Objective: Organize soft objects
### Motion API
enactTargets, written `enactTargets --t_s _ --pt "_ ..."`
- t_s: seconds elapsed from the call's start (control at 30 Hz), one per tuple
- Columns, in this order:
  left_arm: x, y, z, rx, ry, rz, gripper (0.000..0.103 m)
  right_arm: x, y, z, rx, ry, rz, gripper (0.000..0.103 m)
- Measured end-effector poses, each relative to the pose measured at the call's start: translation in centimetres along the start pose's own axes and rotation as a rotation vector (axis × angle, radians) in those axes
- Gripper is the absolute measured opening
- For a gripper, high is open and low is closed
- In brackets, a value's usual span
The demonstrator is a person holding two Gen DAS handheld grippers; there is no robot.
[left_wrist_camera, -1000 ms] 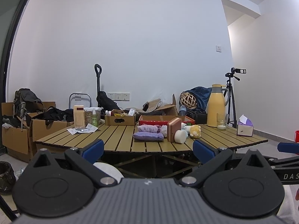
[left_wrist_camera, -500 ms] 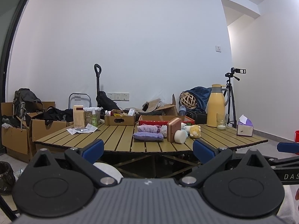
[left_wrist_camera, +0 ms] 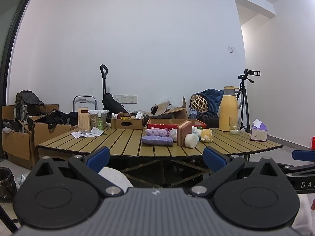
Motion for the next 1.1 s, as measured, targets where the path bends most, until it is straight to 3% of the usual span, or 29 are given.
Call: enactTargets --t_s 1.1 --pt "-0.34 0.18 -0.20 -0.003 0.007 -0.004 0.103 0.79 -0.06 -0.33 -0.004 -0.023 0.017 0.103"
Point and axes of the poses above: each gripper's, at about its wrist camera, not at the fingertips, and z roughly against the way its jaws point, x to its left, y to its underside, the point moved 10 cm from there along -z, roughly the way its jaws point, and after that the axes turned 4 degrees about -x, right-handed, at the moved point
